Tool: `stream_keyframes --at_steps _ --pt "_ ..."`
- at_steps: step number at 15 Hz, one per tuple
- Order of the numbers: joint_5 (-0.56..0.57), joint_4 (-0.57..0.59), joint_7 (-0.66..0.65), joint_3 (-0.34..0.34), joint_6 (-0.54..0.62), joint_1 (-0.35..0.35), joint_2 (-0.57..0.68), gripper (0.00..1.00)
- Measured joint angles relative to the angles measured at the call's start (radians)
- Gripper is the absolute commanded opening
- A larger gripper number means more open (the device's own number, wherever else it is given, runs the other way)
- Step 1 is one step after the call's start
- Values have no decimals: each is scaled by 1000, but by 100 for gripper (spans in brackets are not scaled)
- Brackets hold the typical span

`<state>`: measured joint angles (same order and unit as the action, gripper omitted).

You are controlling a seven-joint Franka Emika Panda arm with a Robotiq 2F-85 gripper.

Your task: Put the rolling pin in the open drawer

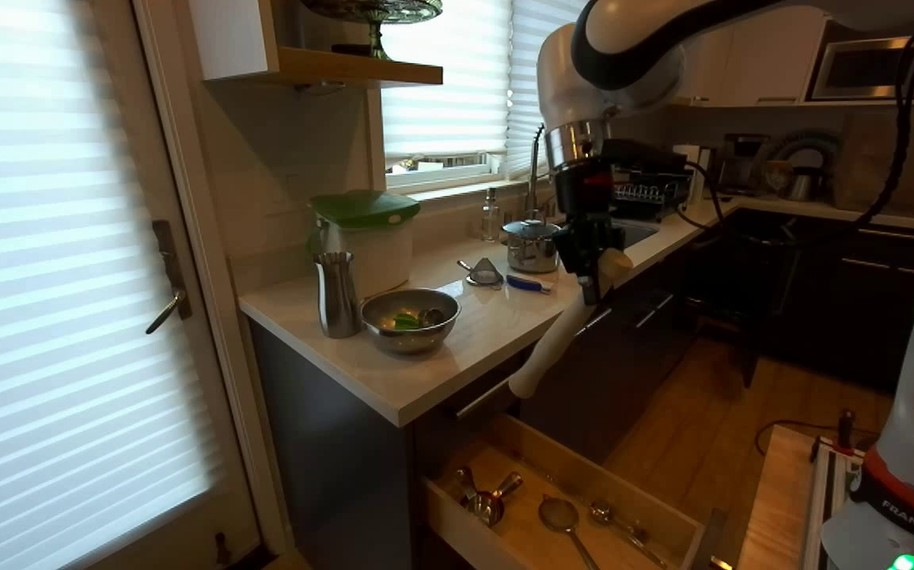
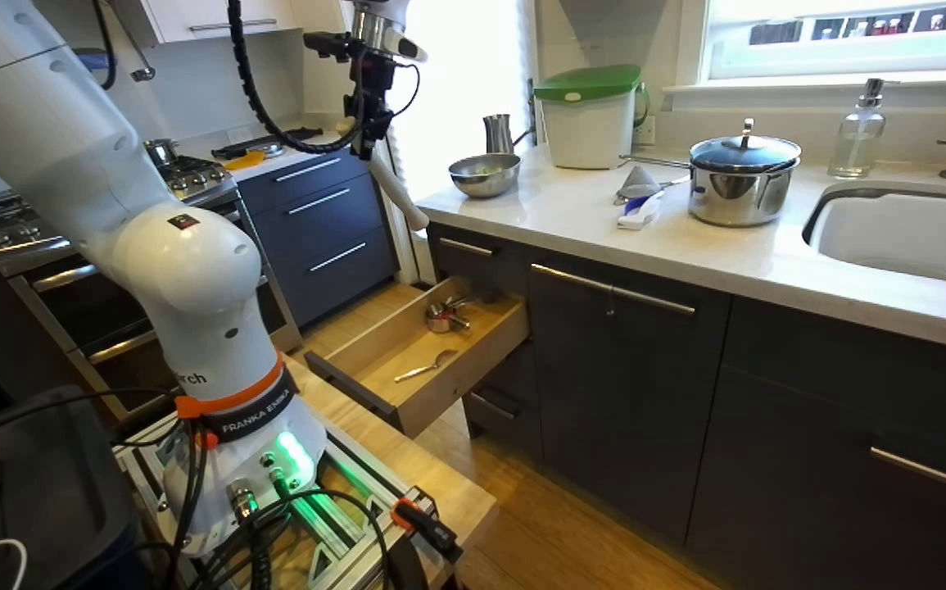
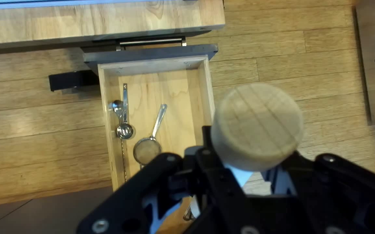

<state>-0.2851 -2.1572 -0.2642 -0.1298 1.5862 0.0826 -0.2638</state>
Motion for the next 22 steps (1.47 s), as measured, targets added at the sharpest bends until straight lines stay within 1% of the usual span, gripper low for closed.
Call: stream_keyframes --at_steps 2,5,6,7,10,11,14,16,22 --pt "-7 -66 -9 2 13 -3 -3 8" --pt "-9 -183 14 13 91 -8 3 8" --pt "-16 -222 31 19 129 -8 8 33" --pt "-15 -243 37 21 144 -8 15 33" --pt "-15 -227 36 20 143 -8 20 33" --pt "-15 -223 36 19 143 -8 19 8" --pt "-8 -224 28 17 150 -8 21 8" --pt "0 -236 19 6 188 -7 33 8" --pt "-4 -352 -28 -34 415 17 71 8"
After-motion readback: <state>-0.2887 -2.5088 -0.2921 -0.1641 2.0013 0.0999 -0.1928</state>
